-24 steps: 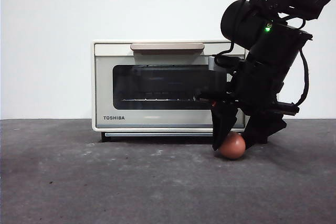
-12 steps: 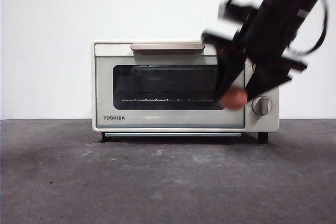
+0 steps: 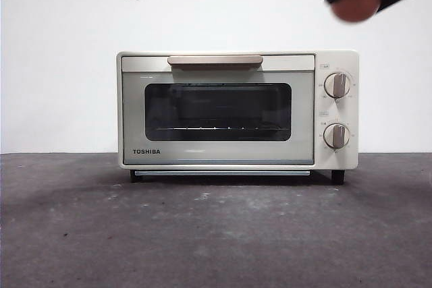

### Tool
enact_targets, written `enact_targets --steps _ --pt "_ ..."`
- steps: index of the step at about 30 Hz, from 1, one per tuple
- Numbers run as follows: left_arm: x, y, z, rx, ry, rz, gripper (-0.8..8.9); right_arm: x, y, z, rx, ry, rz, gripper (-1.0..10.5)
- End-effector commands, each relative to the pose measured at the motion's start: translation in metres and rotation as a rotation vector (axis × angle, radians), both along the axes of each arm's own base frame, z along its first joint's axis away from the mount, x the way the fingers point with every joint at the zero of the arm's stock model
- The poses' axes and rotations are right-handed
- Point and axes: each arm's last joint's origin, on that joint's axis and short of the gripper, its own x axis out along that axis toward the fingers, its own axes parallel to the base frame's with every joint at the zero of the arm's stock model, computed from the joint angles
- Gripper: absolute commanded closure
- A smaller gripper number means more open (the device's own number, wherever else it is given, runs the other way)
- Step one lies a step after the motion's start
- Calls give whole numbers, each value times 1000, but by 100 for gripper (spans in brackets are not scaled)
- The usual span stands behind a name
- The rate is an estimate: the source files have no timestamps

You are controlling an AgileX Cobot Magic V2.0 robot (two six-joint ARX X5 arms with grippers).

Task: Eggoven

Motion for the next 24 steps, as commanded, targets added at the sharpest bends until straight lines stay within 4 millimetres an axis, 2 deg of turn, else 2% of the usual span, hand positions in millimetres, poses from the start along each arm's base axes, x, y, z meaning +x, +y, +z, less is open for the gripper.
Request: enact_targets --steps 1,6,10,24 --pt "22 -18 2 19 -19 -22 806 -11 -4 12 14 -49 13 944" --pt "50 -42 -2 58 -16 -42 806 -28 -14 21 33 -97 12 944" --pt "64 -57 -8 83 -23 -41 806 -37 -20 25 31 -120 17 944" --pt "82 -77 -32 121 -40 -26 806 -43 -23 28 40 -141 19 944"
